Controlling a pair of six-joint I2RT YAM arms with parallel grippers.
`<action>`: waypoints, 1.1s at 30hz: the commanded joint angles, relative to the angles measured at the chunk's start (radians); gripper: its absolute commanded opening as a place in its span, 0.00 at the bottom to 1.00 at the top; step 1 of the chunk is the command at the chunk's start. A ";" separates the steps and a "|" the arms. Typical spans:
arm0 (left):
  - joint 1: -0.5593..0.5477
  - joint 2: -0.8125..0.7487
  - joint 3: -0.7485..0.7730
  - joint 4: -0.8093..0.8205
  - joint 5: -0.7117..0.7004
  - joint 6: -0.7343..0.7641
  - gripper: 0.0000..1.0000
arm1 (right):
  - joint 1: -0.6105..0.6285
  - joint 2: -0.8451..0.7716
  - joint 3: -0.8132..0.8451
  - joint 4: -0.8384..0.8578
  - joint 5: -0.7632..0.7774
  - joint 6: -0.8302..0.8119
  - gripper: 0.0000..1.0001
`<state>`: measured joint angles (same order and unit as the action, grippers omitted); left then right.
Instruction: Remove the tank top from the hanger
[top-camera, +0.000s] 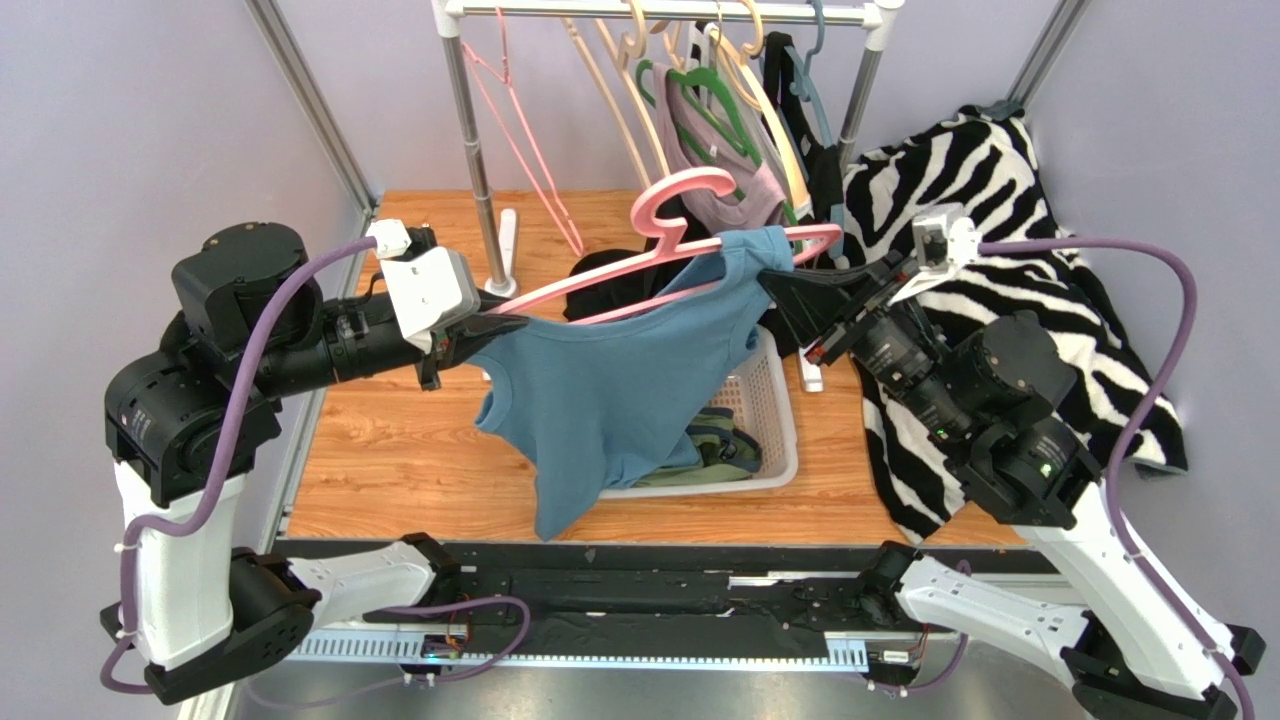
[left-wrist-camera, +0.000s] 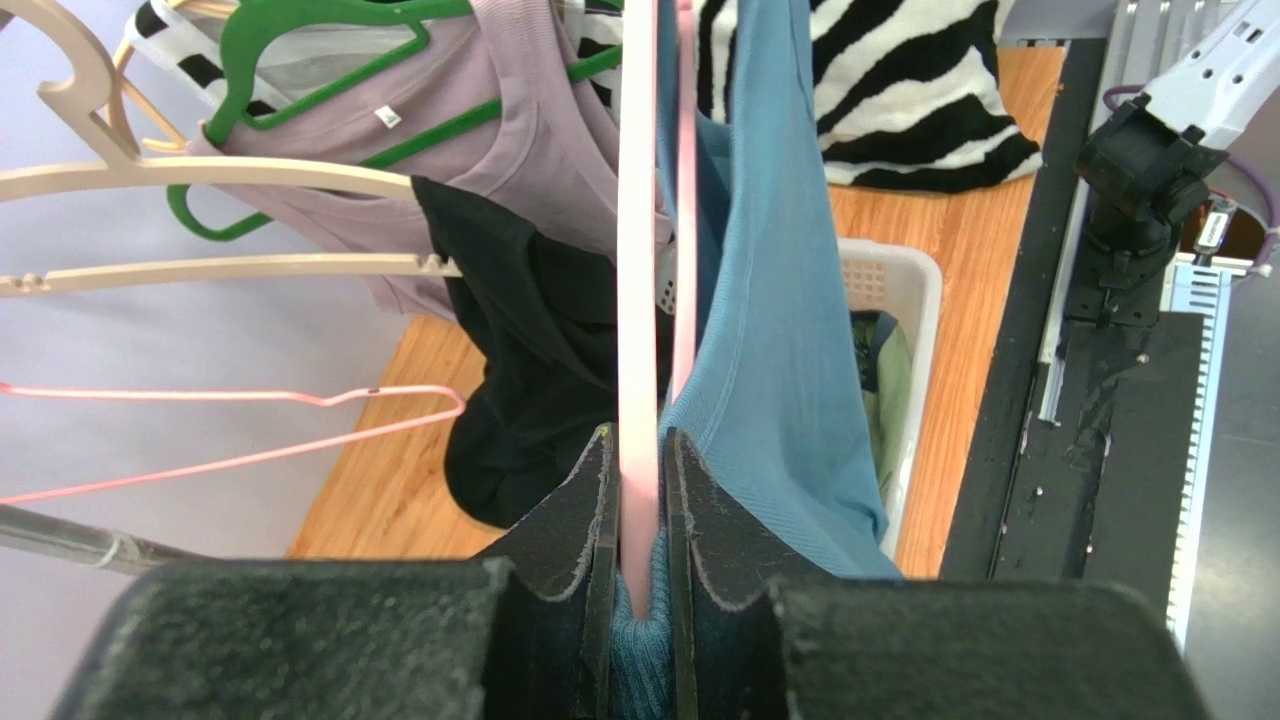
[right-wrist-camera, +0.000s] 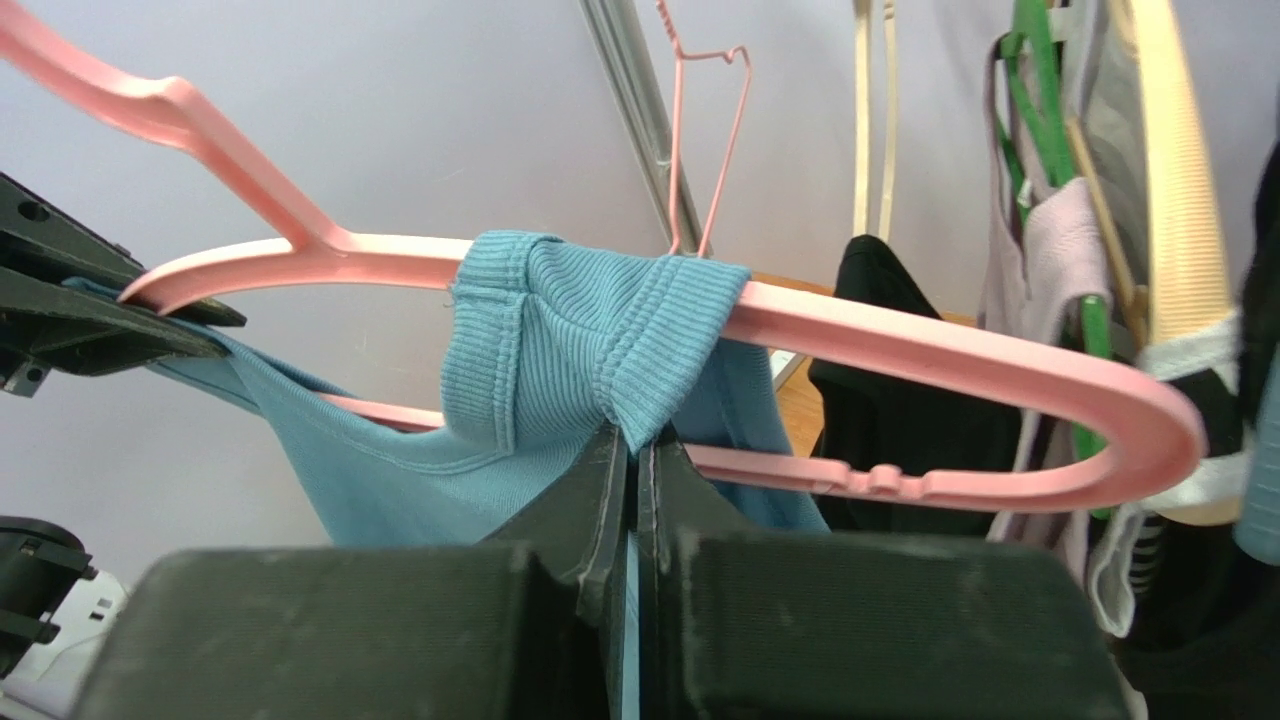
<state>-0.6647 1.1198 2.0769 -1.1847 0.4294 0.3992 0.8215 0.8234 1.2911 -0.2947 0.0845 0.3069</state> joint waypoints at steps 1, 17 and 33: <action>-0.001 -0.020 -0.008 0.099 -0.041 0.016 0.00 | 0.004 -0.064 0.011 -0.037 0.118 -0.009 0.00; -0.003 -0.054 0.025 0.008 0.097 0.056 0.00 | 0.001 -0.007 0.142 -0.144 0.691 -0.137 0.00; -0.003 -0.086 0.104 0.007 0.111 0.069 0.00 | -0.203 0.056 0.116 -0.302 0.669 -0.080 0.00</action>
<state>-0.6670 1.0794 2.1250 -1.2076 0.5266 0.4374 0.6884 0.8890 1.4185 -0.5323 0.6960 0.2050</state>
